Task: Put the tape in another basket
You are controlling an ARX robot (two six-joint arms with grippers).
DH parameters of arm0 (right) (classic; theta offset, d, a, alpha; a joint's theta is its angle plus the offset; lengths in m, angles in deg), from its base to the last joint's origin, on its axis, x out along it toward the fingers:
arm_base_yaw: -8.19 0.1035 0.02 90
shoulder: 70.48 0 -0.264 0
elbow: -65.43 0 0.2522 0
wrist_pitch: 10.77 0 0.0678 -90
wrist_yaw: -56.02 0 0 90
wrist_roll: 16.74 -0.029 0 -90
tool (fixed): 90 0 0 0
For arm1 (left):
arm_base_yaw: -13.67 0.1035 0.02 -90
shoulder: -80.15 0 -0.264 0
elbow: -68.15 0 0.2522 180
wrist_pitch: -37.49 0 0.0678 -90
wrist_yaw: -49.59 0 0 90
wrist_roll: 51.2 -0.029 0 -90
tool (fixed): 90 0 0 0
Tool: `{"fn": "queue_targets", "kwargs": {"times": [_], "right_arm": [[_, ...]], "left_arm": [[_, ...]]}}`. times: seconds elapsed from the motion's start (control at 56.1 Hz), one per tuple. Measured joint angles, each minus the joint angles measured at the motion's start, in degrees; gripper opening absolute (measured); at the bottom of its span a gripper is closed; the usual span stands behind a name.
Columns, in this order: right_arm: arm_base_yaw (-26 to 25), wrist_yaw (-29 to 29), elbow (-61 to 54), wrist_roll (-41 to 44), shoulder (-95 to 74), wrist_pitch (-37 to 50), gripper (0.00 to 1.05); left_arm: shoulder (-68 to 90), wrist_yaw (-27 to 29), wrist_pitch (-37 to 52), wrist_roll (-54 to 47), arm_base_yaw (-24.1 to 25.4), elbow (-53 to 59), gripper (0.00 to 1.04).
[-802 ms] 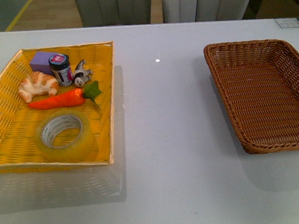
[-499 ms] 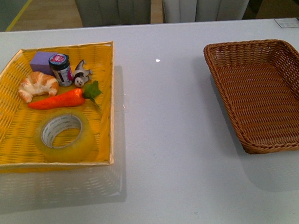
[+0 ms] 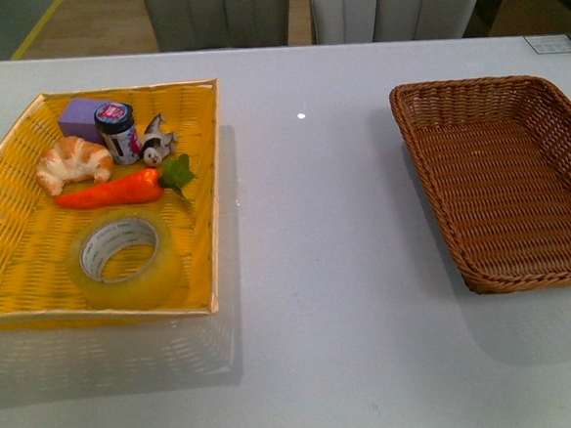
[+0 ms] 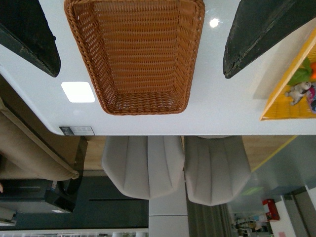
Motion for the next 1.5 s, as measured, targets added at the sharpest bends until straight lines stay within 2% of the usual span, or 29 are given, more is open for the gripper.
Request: {"fn": "queue_targets", "kwargs": {"times": [0.196,0.321,0.481,0.642,0.82,1.159,1.498], "right_arm": [[0.0,0.0,0.0,0.0,0.0,0.0,0.96],[0.0,0.0,0.0,0.0,0.0,0.0,0.96],[0.0,0.0,0.0,0.0,0.0,0.0,0.96],[0.0,0.0,0.0,0.0,0.0,0.0,0.96],[0.0,0.0,0.0,0.0,0.0,0.0,0.96],[0.0,0.0,0.0,0.0,0.0,0.0,0.96],[0.0,0.0,0.0,0.0,0.0,0.0,0.96]], "left_arm": [[25.3,0.2,19.5,-0.1,0.2,-7.8,0.96],[43.5,2.2,32.9,-2.4,-0.7,-12.1,0.96],[64.4,2.7,41.8,-5.5,-2.1,-18.2,0.96],[81.0,3.1,42.9,-10.2,-3.4,-25.8,0.96],[90.4,3.3,42.7,-13.5,-3.8,-32.2,0.96],[102.9,5.6,40.4,-18.2,-5.4,-40.0,0.96],[109.0,7.0,38.7,-18.6,-6.8,-45.2,0.96]]}}
